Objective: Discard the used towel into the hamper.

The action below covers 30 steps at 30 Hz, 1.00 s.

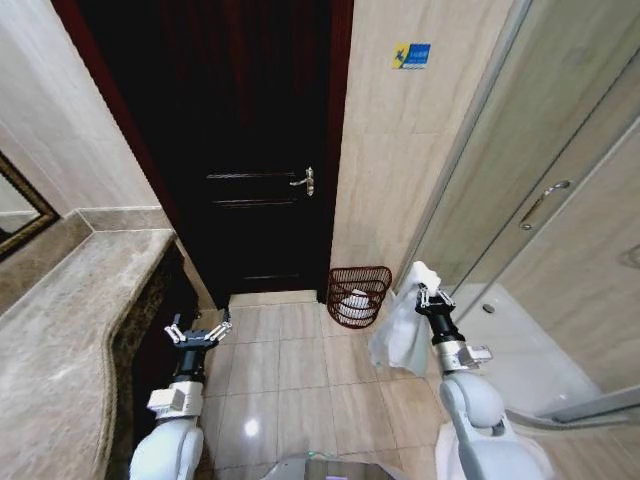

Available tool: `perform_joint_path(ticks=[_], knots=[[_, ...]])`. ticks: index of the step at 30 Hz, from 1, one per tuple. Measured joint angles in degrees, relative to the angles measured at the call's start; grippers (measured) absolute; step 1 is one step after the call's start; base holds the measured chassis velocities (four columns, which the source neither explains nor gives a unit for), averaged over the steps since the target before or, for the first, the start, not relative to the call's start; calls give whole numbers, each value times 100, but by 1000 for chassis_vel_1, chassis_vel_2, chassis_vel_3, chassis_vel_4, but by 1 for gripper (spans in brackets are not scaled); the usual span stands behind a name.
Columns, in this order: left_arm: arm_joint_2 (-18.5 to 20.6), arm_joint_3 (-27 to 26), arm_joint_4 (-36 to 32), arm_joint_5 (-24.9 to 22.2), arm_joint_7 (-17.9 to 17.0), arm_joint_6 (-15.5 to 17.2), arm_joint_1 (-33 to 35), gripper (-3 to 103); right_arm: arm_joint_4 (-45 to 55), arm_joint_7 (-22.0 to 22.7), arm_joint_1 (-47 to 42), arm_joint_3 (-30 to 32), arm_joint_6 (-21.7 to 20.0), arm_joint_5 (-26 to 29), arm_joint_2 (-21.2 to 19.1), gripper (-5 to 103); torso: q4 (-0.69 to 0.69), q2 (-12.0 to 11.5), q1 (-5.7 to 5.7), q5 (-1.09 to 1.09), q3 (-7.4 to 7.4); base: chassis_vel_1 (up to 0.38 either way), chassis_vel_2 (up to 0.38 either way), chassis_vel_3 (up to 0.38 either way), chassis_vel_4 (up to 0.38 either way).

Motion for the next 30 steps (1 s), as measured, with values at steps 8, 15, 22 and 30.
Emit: perform_joint_path(ticks=[8,15,22,30], knots=[[43,525,-197,171,-89,70,101,100,96,-13,-163,118,28,307,-133,5,-1,0,0,2,0,13,77,-28,-75],[25,619,-222,296,-443,126,100,100,217,27,-159,251,-58,353,-148,5,1,0,0,0,0,-3,64,0,-63],[41,529,-312,357,-614,125,141,100,285,39,-148,348,-304,439,-297,5,-1,0,0,1,0,-6,16,4,-16],[53,447,-241,372,-615,74,196,100,534,352,633,40,-1238,798,-444,5,1,0,-1,0,0,0,0,0,0]])
